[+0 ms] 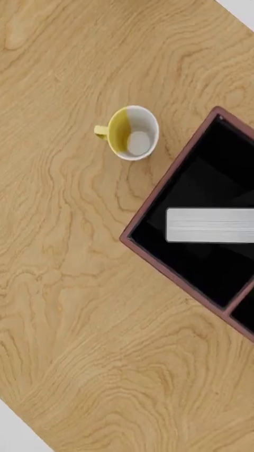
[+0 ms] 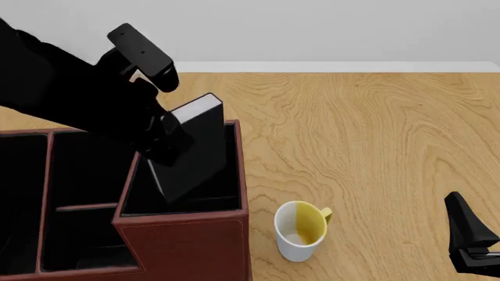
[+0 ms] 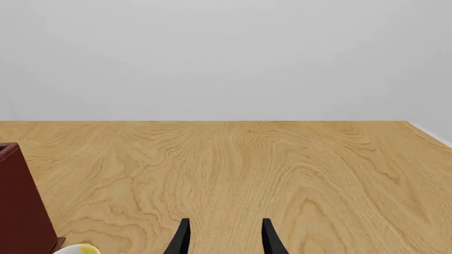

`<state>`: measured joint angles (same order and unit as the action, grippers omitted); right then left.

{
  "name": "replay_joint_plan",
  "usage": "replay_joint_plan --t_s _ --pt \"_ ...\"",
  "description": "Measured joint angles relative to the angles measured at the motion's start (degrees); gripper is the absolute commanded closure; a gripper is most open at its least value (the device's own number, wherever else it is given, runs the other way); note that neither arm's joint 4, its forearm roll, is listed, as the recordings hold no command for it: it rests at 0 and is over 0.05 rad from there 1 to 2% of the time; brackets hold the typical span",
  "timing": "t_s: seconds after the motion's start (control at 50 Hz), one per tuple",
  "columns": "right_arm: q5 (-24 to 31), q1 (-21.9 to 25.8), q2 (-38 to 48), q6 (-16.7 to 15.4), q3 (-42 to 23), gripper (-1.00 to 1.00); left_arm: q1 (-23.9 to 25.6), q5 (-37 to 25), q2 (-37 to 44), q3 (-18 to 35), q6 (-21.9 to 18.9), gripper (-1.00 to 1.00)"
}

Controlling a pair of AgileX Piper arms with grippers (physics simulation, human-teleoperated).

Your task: Pick up the book and place it in the right compartment of the caddy.

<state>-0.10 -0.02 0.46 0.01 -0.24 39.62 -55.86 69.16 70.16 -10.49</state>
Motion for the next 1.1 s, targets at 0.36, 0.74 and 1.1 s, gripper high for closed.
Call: replay_joint_plan --t_s 0.36,0.74,1.1 --pt "0.0 0.0 0.0 0.0 0.0 -1.00 0.1 3.8 0.0 -4.9 1.5 1.00" --pt "0.0 0.0 0.0 0.0 0.0 -1.00 0.5 7.5 0.6 -9.4 3.0 1.00" --pt "0.0 0.0 0.0 0.0 0.0 -1.00 0.5 8.8 0.4 -11.0 3.0 -1.00"
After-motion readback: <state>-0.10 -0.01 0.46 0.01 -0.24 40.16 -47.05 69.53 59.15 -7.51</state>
